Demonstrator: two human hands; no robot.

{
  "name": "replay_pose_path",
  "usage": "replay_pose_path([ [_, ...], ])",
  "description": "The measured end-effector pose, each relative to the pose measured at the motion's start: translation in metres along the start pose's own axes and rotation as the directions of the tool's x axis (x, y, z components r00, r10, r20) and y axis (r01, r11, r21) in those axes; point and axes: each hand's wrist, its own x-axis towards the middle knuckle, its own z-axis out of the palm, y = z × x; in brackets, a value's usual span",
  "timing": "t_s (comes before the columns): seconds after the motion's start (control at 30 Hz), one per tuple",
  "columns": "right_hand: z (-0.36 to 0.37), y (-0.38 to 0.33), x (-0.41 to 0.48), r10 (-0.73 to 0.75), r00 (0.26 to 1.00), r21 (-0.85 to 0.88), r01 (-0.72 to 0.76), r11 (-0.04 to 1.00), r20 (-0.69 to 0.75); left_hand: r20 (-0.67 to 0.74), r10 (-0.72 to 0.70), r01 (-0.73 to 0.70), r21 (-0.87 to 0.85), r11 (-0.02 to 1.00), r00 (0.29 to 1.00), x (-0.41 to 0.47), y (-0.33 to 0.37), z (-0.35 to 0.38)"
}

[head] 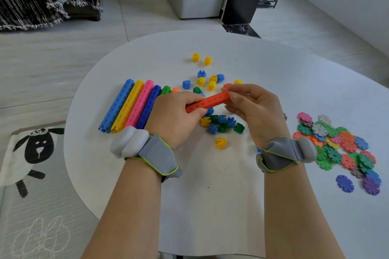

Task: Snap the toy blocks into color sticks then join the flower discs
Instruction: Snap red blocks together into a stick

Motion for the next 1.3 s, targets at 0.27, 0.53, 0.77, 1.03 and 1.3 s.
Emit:
replay_pose_path([
  [0.27, 0.004, 0.004, 0.023, -0.162, 0.956, -0.576, -0.01, 0.817, -0.246, -0.12, -0.085, 0.085, -0.006, 0.996, 0.989, 0.005, -0.003, 0.001],
  [0.53, 0.015, 0.004, 0.043, -0.057, 0.995, -0.941, -0.057, 0.333, -0.08, -0.131, -0.103, 0.104, 0.0, 0.995, 0.986, 0.007, -0.004, 0.0],
  [0.77, 0.021, 0.009, 0.051, -0.028, 0.989, -0.926, -0.128, 0.356, -0.147, -0.111, -0.096, 0.096, -0.005, 0.995, 0.989, 0.008, -0.004, 0.001],
  [1.03, 0.016, 0.006, 0.057, 0.055, 0.982, -0.922, -0.191, 0.337, -0.183, -0.101, -0.089, 0.09, 0.002, 0.996, 0.991, 0.006, -0.005, 0.002],
  [1.3, 0.008, -0.019, 0.037, -0.123, 0.986, -0.685, 0.015, 0.728, -0.109, -0.116, -0.081, 0.084, 0.025, 0.996, 0.99, 0.007, -0.005, 0.003],
])
